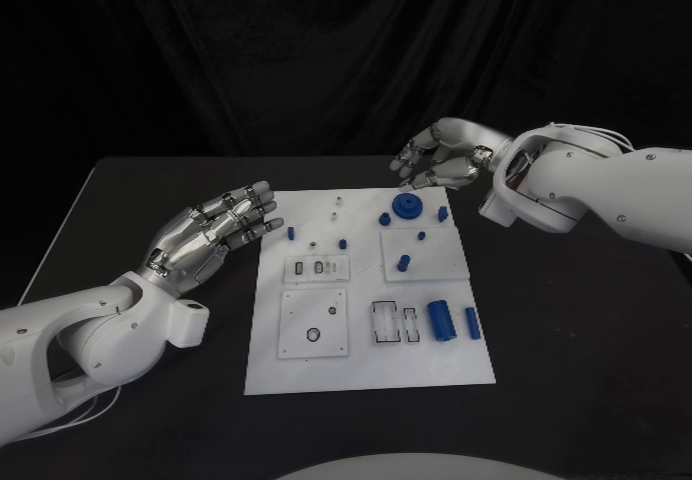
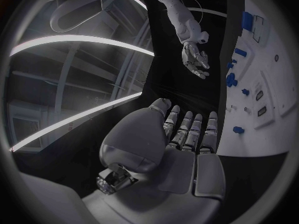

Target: Assemble the parts on the task board

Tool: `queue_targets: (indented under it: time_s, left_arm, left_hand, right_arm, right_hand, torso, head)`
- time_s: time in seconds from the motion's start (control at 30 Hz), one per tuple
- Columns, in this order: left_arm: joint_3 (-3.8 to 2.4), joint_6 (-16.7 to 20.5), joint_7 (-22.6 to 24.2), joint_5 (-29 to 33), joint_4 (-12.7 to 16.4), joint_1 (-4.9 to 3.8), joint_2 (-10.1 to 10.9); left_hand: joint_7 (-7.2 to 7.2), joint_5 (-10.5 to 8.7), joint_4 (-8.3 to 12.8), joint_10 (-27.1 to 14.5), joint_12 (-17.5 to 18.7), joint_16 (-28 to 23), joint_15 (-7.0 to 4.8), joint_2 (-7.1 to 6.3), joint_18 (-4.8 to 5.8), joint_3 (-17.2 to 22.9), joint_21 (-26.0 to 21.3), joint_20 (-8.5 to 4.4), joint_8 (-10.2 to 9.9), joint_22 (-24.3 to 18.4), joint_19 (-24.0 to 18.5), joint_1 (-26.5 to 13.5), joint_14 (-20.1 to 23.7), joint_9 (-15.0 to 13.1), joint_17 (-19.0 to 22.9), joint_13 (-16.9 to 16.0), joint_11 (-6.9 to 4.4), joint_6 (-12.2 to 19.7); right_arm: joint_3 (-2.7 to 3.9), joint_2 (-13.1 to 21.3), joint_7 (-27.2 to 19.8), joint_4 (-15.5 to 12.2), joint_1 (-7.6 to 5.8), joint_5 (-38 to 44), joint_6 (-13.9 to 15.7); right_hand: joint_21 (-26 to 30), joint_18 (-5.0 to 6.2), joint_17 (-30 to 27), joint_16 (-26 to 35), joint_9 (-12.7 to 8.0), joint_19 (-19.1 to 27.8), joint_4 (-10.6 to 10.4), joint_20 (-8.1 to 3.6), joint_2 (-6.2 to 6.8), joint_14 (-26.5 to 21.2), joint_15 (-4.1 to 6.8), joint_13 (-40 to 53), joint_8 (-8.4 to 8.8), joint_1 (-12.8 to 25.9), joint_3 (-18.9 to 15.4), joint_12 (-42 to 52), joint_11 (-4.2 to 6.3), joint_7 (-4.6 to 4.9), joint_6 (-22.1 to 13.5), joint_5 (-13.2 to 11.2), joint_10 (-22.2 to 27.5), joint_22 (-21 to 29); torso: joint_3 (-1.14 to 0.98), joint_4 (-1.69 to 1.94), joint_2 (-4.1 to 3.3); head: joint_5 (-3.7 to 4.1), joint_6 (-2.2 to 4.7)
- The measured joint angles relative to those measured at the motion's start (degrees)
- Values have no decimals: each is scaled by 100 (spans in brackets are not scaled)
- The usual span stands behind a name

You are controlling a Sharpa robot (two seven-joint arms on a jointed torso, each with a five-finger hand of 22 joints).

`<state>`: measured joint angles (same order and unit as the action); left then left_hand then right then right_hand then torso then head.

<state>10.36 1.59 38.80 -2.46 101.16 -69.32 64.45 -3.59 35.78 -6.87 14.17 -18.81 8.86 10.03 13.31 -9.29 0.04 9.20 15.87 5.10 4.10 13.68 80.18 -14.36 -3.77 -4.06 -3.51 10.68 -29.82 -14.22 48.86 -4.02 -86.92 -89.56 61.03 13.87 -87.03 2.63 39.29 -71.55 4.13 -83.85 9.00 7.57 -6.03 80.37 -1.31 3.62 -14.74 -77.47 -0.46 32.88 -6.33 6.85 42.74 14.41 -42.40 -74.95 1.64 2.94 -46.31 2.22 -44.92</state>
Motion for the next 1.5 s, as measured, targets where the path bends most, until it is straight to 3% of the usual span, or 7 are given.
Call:
queue_targets:
  time_s: [0.3, 0.43, 0.63, 0.9, 1.13, 1.5]
  left_arm:
    - [-3, 1, 1, 15, 24, -10, 24]
    - [-3, -1, 2, 19, 10, -10, 11]
    - [-1, -12, 2, 56, 2, -10, 7]
    - [0, -38, 2, 141, 7, -10, 13]
    - [0, -54, 3, 183, 5, -11, 4]
    - [0, -85, 4, 209, 4, -11, -8]
  left_hand:
    - [-20, 0, 0, 16, 0, 22, 20, -16, 1, 32, 0, 20, 0, -1, 20, -29, -20, 1, 1, 1, 16, -20]
    - [-20, 0, 16, 19, 0, 22, 20, -16, 0, 47, 0, 20, 0, -1, 20, -29, -20, 1, 1, 1, 19, -20]
    - [-20, -1, 24, -13, 0, 22, 52, -16, 1, 88, 0, 20, 0, -6, 20, -29, 12, 1, 9, 8, 51, -19]
    - [-20, -1, 39, -13, 0, 22, 52, -16, 0, 103, 0, 20, 0, -6, 20, -29, 12, 6, 9, 8, 51, -19]
    - [-20, -3, 39, -13, 0, 22, 52, -16, 1, 103, 0, 20, 0, -6, 19, -29, 12, 6, 9, 8, 51, -19]
    - [-20, -3, 24, -13, 1, 22, 52, -16, 0, 118, 0, 20, 0, -6, 19, -29, 12, 6, 9, 8, 51, -19]
  right_arm:
    - [0, -46, 814, -295, -3, 2343, 139]
    - [-1, -52, 1013, -377, 2, 2864, 114]
    - [0, -62, 1196, -413, 48, 3308, 47]
    - [-1, -74, 1283, -396, 111, 3566, -38]
    - [-1, -126, 1289, -333, 187, 3666, -79]
    - [-1, -164, 1273, -240, 288, 3722, -100]
  right_hand:
    - [-41, 2, 336, -101, 10, -4, -23, -38, 90, 86, 64, 5, 134, -20, 56, -140, 29, -109, 67, -48, -71, 1]
    - [-41, 3, 372, -101, 10, -20, -25, -62, 126, 107, 84, 5, 195, -23, 79, -202, 29, -110, 67, -75, -71, 1]
    - [-41, 3, 355, -101, 12, -20, -22, -62, 137, 107, 84, 4, 247, -34, 135, -245, 29, -110, 67, -75, -71, 1]
    - [-41, 3, 396, -100, 22, -20, -38, -62, 137, 106, 84, 10, 275, -34, 151, -267, 29, -130, 88, -75, -71, 2]
    - [-41, 4, 480, -100, 31, -20, -78, -62, 205, 106, 84, 16, 309, 34, 191, -312, 30, -150, 108, -226, -112, 2]
    - [-32, 5, 432, -100, 37, -20, -110, -62, 209, 96, 94, 21, 338, 30, 190, -322, 30, -171, 128, -297, -112, 3]
  torso:
    - [101, 75, -99]
    - [147, 119, -144]
    - [187, 164, -208]
    - [221, 174, -249]
    - [236, 176, -256]
    - [252, 175, -256]
  head:
    - [99, -3]
    - [158, 18]
    - [229, 50]
    - [250, 112]
    - [255, 165]
    - [245, 96]
